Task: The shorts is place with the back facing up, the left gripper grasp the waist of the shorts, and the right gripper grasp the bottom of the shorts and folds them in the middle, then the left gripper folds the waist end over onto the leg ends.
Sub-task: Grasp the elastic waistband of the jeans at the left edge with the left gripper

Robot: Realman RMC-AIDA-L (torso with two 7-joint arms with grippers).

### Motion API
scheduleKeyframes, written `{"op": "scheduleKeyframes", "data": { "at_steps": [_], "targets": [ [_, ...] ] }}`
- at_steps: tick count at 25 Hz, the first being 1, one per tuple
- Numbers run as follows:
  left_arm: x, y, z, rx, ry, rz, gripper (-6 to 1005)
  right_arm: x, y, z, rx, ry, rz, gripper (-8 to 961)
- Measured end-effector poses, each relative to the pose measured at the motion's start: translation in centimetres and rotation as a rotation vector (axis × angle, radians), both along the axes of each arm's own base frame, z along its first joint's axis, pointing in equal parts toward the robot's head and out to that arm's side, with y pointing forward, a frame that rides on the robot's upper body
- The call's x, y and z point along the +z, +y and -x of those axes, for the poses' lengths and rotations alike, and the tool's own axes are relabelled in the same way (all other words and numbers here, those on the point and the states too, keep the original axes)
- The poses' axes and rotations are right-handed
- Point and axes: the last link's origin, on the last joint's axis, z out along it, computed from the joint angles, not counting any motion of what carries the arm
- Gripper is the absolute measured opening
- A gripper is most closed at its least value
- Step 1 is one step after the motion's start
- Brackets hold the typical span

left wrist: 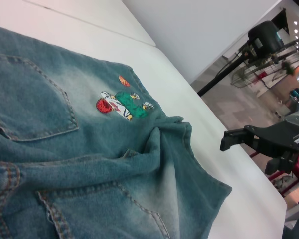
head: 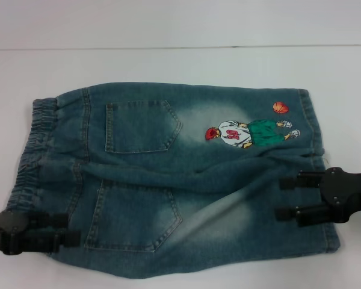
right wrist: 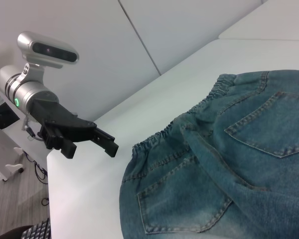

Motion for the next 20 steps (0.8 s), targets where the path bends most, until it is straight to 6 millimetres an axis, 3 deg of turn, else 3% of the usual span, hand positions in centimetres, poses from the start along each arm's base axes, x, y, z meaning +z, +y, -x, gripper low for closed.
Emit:
{"op": "scheduleKeyframes", "data": {
  "at_steps": [20],
  "targets": [
    [-0.15, 0.17, -0.03, 0.006, 0.019, 0.030, 926, -0.36, 0.29, 0.17, 0.007, -0.014, 0.001, 945]
  ]
}}
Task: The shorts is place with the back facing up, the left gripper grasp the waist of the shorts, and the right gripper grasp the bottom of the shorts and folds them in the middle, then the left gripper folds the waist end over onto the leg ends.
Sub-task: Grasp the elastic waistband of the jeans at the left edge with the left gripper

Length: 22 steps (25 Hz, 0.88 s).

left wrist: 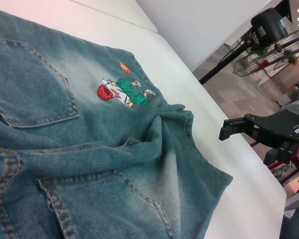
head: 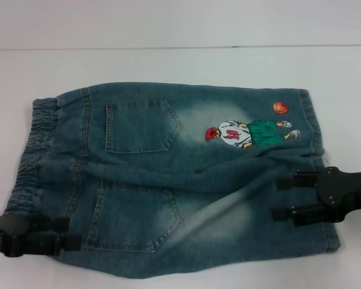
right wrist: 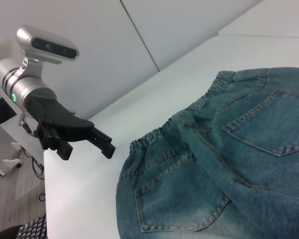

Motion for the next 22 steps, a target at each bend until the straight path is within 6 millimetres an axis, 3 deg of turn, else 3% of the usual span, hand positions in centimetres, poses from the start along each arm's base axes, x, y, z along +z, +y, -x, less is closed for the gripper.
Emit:
{"op": "scheduleKeyframes", "data": {
  "at_steps": [7, 15, 22],
  "targets": [
    [0.2, 0.3, 0.2, 0.044, 0.010, -0.002, 925, -0.3, 0.0, 0.0, 0.001, -0.008, 0.003, 945],
    [4.9, 3.7, 0.6, 0.318, 0.168, -0.023, 923, -0.5, 0.2, 0.4, 0.009, -0.010, 0.012, 945],
    [5.7, 5.9, 0.6, 0.504, 0.317, 0.033, 921, -0.7, 0.2, 0.5, 0.016, -0.006, 0.014, 945]
  ]
}}
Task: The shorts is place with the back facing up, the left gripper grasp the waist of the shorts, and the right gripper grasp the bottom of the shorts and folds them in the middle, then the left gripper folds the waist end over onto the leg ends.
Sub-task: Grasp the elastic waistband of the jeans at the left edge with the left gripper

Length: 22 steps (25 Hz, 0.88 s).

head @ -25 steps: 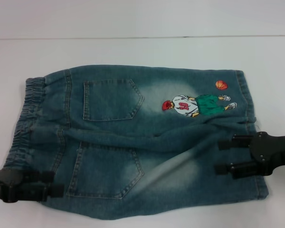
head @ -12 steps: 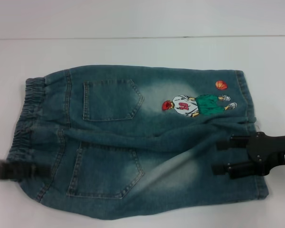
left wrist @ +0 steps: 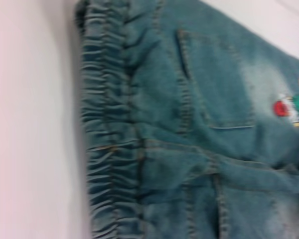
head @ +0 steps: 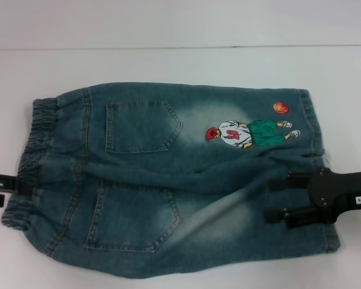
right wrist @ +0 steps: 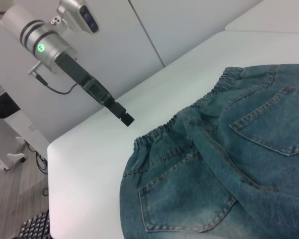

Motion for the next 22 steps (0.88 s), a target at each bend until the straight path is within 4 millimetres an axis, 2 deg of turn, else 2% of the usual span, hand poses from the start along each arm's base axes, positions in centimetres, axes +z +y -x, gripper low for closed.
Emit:
{"op": "scheduleKeyframes", "data": {
  "at_steps": [7, 13, 22],
  "targets": [
    [-0.4, 0.8, 1.1, 0.064, 0.148, 0.043, 920, -0.5, 0.2, 0.6, 0.015, 0.002, 0.007, 945],
    [-1.5, 0.9, 1.4, 0.073, 0.173, 0.074, 919, -0.6, 0.5, 0.8, 0.021, -0.004, 0.004, 945],
    [-1.9, 1.5, 1.3, 0.060, 0.207, 0.077, 917, -0.6, 0.7, 0.9, 0.026, -0.004, 0.003, 945]
  ]
}}
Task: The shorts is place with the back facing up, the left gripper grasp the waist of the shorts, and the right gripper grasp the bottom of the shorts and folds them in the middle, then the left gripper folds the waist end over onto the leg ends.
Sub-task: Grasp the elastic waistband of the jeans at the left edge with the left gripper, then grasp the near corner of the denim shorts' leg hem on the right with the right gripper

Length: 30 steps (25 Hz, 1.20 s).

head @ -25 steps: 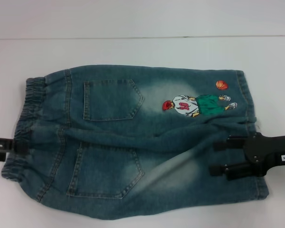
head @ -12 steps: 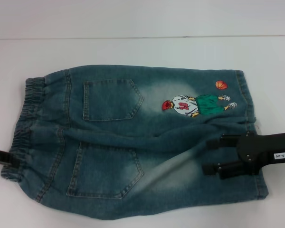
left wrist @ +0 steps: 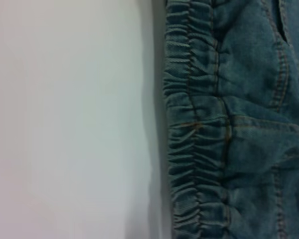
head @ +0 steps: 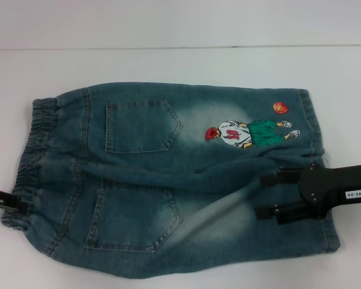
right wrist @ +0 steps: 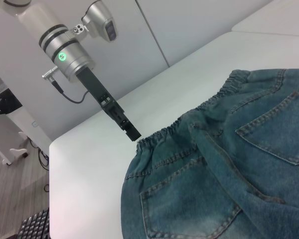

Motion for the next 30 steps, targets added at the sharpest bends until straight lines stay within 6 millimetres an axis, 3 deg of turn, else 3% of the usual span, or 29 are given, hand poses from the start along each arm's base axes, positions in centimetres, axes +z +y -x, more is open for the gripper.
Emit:
{"op": "scheduleKeyframes", "data": {
  "at_steps": [17, 28, 30],
  "targets": [
    [-1.7, 0.4, -0.5, -0.003, 0.005, 0.038, 913, -0.1, 0.0, -0.2, -0.005, -0.015, -0.001, 944],
    [-1.6, 0.8, -1.1, -0.021, -0.012, 0.029, 911, -0.2, 0.0, -0.2, -0.007, -0.015, -0.001, 944],
    [-1.4, 0.8, -1.0, -0.027, -0.018, 0.016, 834, -0.1, 0.0, -0.3, -0.008, -0.015, -0.002, 944]
  ]
}}
